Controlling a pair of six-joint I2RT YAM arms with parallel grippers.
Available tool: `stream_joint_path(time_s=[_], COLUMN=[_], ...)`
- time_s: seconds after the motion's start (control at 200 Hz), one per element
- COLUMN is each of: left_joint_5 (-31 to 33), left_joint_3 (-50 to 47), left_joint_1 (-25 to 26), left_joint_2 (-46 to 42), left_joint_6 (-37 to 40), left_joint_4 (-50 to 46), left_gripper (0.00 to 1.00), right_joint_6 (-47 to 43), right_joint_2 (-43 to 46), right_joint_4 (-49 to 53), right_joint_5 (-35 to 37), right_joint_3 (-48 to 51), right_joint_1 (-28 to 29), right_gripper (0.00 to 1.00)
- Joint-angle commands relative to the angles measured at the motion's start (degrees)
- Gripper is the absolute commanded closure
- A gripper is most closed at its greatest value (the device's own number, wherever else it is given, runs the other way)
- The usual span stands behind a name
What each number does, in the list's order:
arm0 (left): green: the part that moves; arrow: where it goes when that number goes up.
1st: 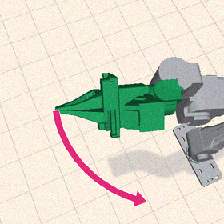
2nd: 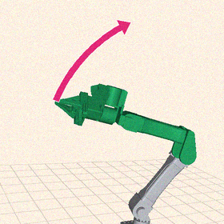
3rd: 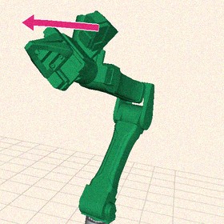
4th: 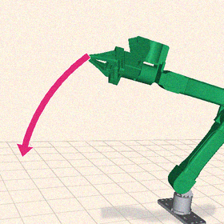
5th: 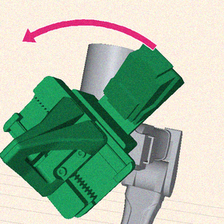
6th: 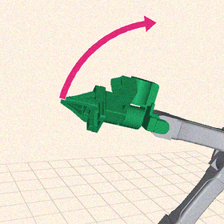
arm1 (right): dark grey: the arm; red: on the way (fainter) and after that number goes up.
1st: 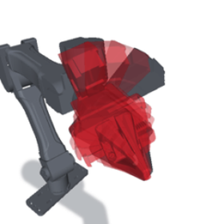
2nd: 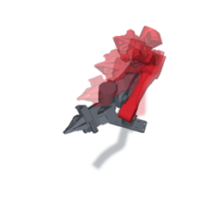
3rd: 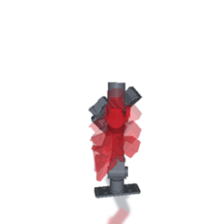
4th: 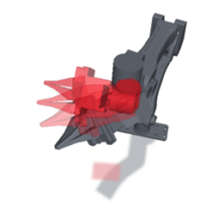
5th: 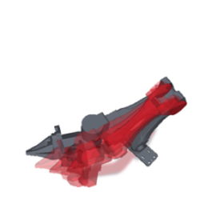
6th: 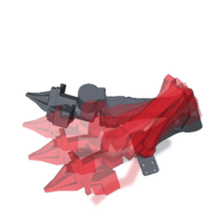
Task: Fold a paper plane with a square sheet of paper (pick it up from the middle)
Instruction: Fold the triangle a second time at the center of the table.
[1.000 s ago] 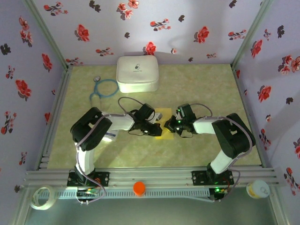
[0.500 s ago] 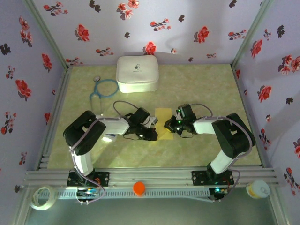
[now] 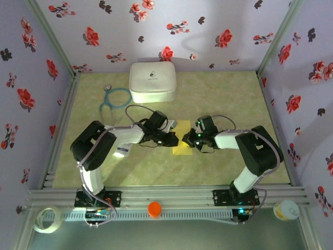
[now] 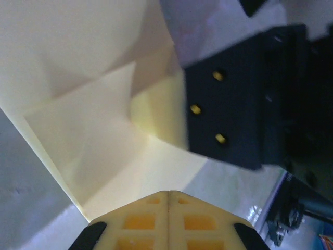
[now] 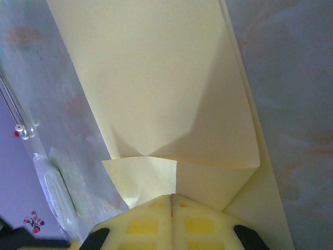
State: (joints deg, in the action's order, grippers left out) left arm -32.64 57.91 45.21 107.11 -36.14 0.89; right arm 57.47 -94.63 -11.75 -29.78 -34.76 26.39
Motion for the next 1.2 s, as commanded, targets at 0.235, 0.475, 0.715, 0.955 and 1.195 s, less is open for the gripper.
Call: stream_joint_path(time_s=[0.235,0.475,0.715,0.955,1.195], left_joint_5=[0.7,2.2,2.5,2.2,1.9], left_joint_3=[-0.1,-2.2,-1.4,-1.0,-1.0], left_joint_1=[-0.3,-0.3,-0.3,-0.3,-0.2], left_joint_2=[6.7,6.5,6.7,7.8,8.5], left_joint_6=[1.0,1.5,1.3,2.0,1.7], left_joint_4=[-5.6,-5.9,-6.2,-7.2,-7.1], left_gripper=[0.98,1.0,1.0,1.0,1.0], right_joint_6=[0.0,-1.6,-0.3,-1.6,-3.6], right_joint_2=[-0.1,4.6,-1.9,-2.9,-3.4], right_joint_4=[2.0,2.3,1.4,2.0,3.7], right_joint_5=[0.6,1.2,2.3,0.8,-0.1], right_joint_3=[-0.3,-1.4,-0.4,-0.8,-2.2], right_joint_1=[-0.6,0.5,2.1,-3.4,-7.9], right_gripper=[1.0,0.99,1.0,1.0,1.0])
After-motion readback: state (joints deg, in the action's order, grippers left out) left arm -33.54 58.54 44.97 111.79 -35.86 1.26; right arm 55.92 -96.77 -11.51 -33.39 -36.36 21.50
